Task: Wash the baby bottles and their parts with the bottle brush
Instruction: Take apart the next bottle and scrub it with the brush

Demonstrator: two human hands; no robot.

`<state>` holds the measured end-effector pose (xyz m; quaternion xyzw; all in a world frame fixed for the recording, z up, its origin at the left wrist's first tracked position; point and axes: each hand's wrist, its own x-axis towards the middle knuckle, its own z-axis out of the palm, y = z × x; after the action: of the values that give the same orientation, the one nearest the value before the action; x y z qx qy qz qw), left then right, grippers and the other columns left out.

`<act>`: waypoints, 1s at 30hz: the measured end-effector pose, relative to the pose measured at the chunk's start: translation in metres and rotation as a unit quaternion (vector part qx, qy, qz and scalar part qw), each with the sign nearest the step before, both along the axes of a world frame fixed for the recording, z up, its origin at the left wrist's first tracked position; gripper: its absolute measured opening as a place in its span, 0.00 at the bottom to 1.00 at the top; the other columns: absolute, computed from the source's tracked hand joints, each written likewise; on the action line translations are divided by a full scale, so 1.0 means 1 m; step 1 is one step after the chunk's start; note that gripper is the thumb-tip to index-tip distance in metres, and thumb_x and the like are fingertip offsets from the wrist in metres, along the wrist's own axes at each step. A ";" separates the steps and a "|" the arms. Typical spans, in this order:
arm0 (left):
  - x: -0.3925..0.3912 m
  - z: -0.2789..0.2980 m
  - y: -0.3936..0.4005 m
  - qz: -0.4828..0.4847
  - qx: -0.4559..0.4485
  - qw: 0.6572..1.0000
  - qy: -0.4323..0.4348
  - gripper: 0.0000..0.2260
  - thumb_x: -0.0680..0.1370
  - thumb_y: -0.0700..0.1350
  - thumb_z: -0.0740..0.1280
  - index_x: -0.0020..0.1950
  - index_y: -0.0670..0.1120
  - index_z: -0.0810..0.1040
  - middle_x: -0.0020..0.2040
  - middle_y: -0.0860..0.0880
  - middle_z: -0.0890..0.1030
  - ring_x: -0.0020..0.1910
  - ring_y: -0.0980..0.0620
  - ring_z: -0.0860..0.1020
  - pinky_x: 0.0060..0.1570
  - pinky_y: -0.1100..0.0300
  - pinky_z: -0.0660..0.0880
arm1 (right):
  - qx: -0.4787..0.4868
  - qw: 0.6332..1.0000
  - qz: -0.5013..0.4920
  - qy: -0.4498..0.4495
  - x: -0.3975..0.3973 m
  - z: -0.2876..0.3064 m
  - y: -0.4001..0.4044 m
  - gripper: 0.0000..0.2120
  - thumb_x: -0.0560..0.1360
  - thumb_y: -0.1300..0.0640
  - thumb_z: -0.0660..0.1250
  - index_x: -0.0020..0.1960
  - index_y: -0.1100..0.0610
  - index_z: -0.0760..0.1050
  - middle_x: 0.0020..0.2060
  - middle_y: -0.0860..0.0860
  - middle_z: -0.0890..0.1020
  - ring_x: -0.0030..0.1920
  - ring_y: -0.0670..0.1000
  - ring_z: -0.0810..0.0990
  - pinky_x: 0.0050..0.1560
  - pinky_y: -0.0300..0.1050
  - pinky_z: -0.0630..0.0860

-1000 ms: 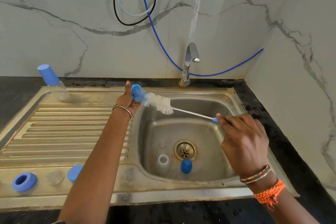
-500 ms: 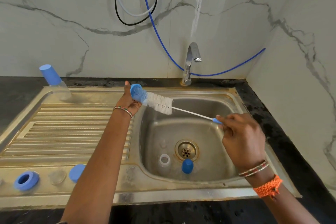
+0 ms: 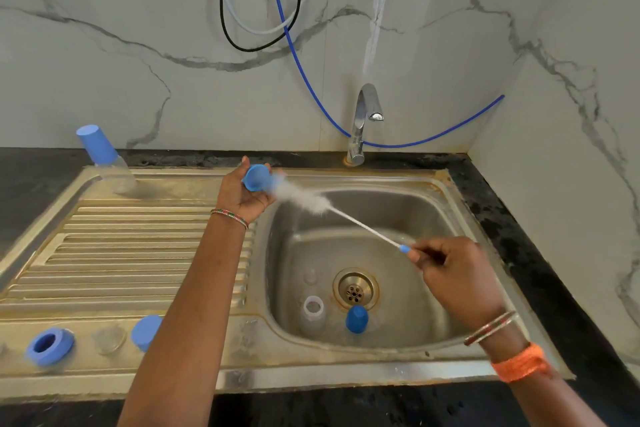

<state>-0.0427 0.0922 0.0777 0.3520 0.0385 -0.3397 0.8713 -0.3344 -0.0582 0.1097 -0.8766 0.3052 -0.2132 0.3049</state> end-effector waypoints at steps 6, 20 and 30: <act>0.000 0.001 0.005 -0.006 -0.068 0.997 -0.033 0.21 0.80 0.56 0.57 0.41 0.44 0.83 0.44 0.45 0.82 0.52 0.43 0.80 0.47 0.46 0.79 | 0.064 0.996 0.061 0.012 -0.005 0.002 0.001 0.09 0.75 0.59 0.69 0.37 0.51 0.82 0.26 0.45 0.80 0.27 0.45 0.76 0.28 0.33 0.70; 0.007 -0.001 0.004 -0.048 0.067 0.996 -0.037 0.20 0.79 0.57 0.60 0.60 0.41 0.71 0.56 0.41 0.76 0.54 0.44 0.77 0.45 0.49 0.78 | -0.281 0.960 0.024 -0.004 -0.006 0.001 0.007 0.08 0.69 0.57 0.75 0.41 0.54 0.75 0.26 0.44 0.73 0.23 0.48 0.72 0.20 0.43 0.69; 0.000 0.000 0.009 0.003 0.032 0.998 -0.048 0.08 0.81 0.46 0.60 0.44 0.45 0.74 0.36 0.49 0.81 0.48 0.50 0.77 0.48 0.56 0.76 | 0.106 0.983 0.073 0.127 0.003 0.001 0.003 0.12 0.77 0.55 0.66 0.35 0.51 0.80 0.24 0.47 0.77 0.26 0.47 0.75 0.30 0.41 0.74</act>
<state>-0.0428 0.1007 0.0774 0.3957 0.0086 -0.3189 0.8612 -0.3318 -0.0555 0.1110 -0.8793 0.2971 -0.0433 0.3697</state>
